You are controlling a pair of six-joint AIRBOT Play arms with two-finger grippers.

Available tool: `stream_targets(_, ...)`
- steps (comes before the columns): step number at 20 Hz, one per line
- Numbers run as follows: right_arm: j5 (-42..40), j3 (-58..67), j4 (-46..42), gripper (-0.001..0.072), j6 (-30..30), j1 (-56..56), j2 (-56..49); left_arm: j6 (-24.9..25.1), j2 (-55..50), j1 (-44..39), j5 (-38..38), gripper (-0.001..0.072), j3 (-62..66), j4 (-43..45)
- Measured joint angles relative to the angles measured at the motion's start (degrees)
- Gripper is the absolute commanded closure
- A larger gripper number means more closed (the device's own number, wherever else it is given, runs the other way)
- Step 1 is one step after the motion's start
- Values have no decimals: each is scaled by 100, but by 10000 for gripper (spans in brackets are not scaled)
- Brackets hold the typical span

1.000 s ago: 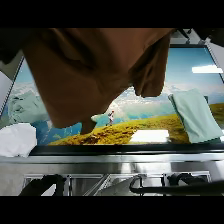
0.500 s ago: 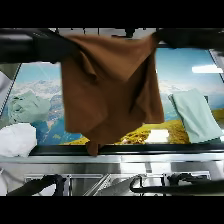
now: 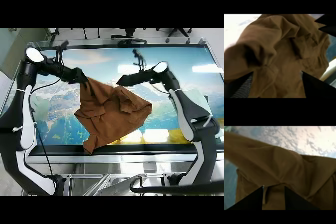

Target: Fold the shirts.

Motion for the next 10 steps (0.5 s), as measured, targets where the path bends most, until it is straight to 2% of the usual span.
stream_targets(3,278,11,-17,411,280,-212,46,2,-404,387,-122,5,2,31)
stream_targets(7,1241,-184,-584,411,1003,-531,627,4,-568,667,-382,5,-153,31)
stream_targets(10,1797,-1274,-1019,410,1408,-389,1349,70,-540,678,-507,5,-577,37)
